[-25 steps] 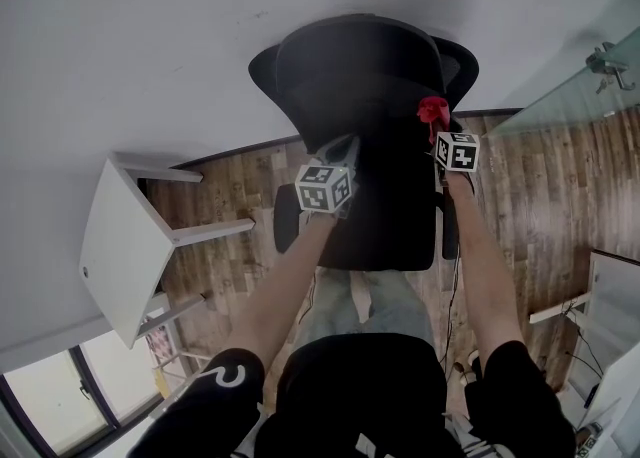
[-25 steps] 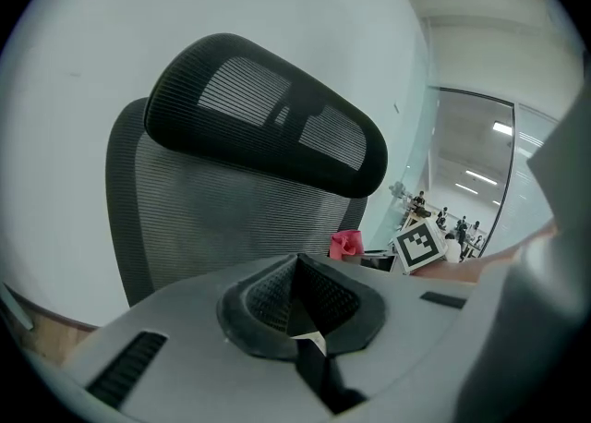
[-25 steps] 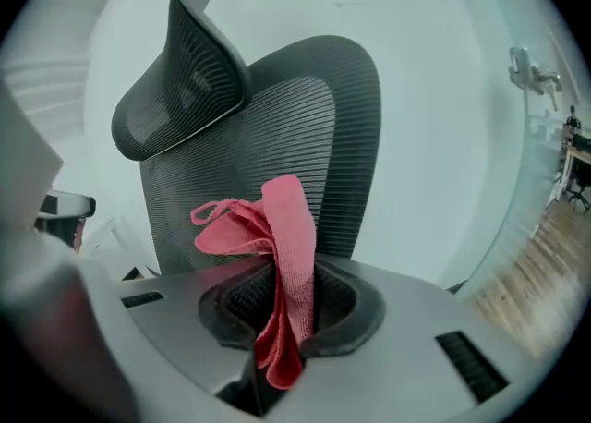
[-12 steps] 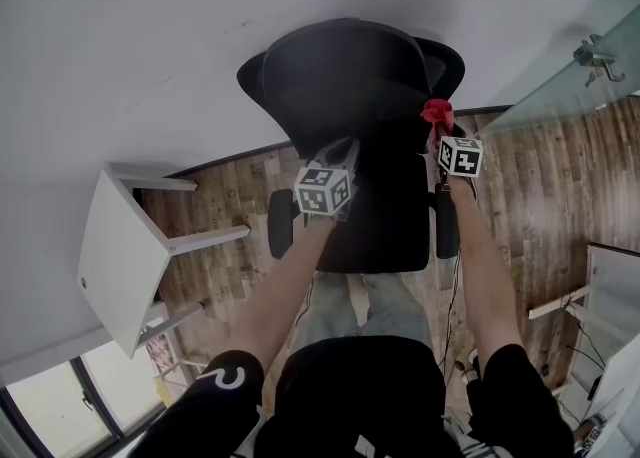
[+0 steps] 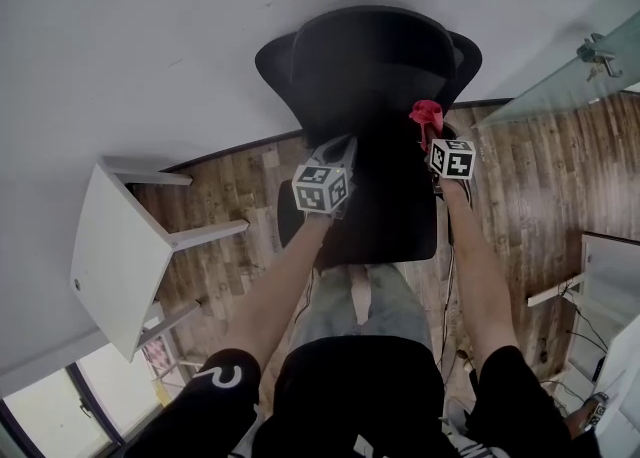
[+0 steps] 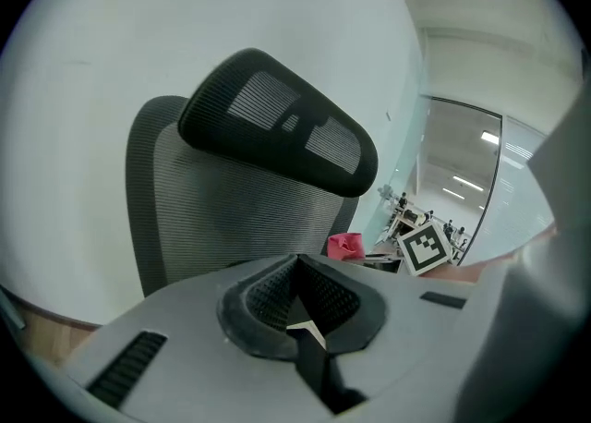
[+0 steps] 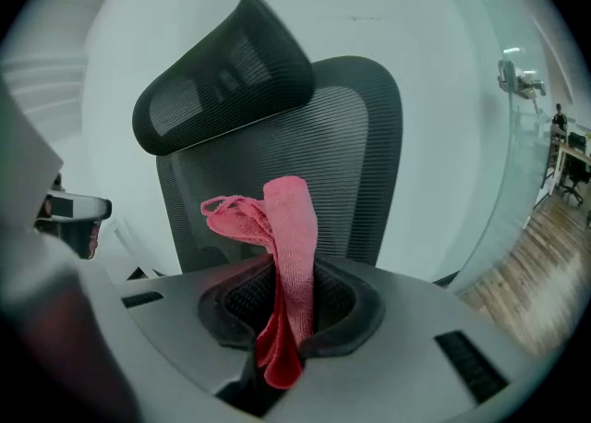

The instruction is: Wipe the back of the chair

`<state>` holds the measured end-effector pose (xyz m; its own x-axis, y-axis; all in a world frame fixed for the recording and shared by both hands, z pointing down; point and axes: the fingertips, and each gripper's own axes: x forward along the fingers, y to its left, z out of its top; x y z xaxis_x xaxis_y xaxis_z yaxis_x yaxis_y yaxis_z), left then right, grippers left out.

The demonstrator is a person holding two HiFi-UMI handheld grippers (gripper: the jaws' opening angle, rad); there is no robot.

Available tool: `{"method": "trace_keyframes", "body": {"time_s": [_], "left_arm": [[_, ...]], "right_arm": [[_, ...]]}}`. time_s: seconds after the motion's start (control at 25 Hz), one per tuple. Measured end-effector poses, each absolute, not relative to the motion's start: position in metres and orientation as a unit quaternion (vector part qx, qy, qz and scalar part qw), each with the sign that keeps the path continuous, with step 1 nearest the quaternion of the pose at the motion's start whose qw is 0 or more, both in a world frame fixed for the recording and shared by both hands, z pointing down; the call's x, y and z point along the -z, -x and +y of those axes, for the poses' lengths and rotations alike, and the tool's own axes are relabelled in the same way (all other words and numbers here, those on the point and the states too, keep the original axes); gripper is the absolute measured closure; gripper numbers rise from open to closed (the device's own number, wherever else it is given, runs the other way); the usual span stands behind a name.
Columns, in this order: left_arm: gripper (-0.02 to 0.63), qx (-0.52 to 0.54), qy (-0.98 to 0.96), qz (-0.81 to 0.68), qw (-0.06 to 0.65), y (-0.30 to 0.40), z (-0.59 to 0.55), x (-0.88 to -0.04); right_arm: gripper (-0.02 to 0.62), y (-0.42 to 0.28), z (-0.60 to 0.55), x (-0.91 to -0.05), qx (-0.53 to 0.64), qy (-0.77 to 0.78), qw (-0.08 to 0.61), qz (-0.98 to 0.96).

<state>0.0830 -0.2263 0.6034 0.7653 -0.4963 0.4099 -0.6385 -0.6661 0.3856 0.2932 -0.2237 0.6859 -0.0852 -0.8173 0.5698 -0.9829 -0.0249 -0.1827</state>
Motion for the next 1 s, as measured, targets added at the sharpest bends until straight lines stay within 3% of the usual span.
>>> {"method": "trace_keyframes", "body": {"time_s": [0.68, 1.0], "left_arm": [[0.583, -0.141, -0.903, -0.330, 0.237, 0.133, -0.253, -0.637], [0.583, -0.138, -0.900, -0.341, 0.232, 0.194, -0.267, -0.674]], "right_arm": [[0.523, -0.037, -0.288, -0.700, -0.260, -0.602, 0.149, -0.740], [0.521, 0.038, -0.315, -0.728, -0.263, -0.577, 0.147, -0.759]]}}
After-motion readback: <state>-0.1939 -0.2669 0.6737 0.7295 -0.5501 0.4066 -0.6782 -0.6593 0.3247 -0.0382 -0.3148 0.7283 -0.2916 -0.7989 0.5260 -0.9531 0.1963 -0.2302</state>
